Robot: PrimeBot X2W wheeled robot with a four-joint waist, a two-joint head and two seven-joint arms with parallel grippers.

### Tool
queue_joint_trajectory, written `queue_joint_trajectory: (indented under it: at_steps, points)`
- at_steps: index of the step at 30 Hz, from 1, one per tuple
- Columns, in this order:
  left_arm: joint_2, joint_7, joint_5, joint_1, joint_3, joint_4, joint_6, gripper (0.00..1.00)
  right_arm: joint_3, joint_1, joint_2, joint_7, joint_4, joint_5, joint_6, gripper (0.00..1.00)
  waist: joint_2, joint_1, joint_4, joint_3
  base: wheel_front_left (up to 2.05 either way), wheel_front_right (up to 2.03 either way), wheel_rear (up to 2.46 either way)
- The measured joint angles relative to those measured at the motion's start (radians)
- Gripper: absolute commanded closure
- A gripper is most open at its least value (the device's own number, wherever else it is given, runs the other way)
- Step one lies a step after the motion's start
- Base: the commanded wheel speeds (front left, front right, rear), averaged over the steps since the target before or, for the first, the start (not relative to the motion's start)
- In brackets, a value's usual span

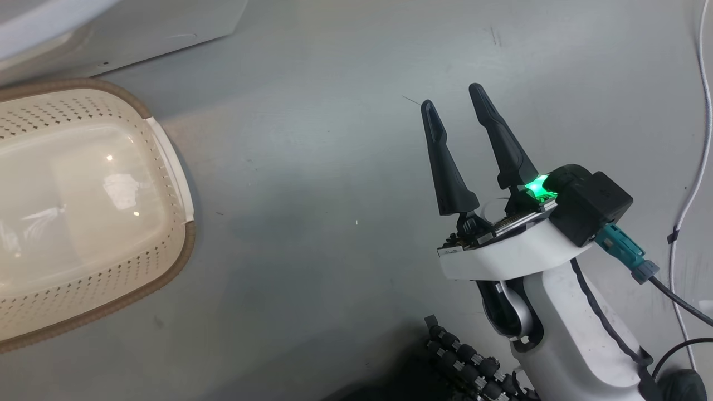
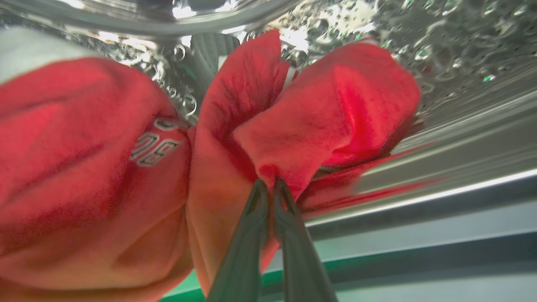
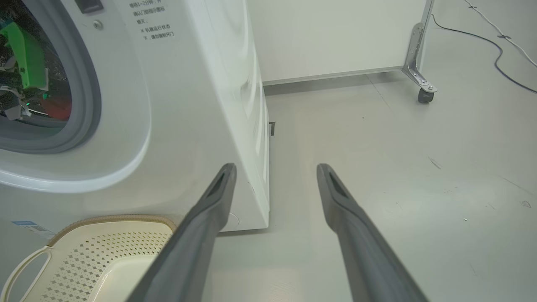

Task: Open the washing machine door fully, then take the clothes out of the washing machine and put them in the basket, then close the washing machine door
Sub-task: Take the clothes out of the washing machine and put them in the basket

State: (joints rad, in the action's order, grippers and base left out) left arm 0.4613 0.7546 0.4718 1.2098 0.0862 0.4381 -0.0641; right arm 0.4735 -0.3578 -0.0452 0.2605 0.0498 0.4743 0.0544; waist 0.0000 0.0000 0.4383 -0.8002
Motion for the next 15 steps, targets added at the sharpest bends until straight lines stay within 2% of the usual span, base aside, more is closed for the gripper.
queue_joint_trajectory:
  at_steps: [15]
  points:
    - [-0.042,-0.182,0.001,-0.012,0.013,-0.053,-0.034,1.00,-0.020,-0.022,0.000,0.000,-0.022,-0.047,0.001,0.00,0.0000,0.0000,-0.043,0.019,0.00,0.00,0.00]
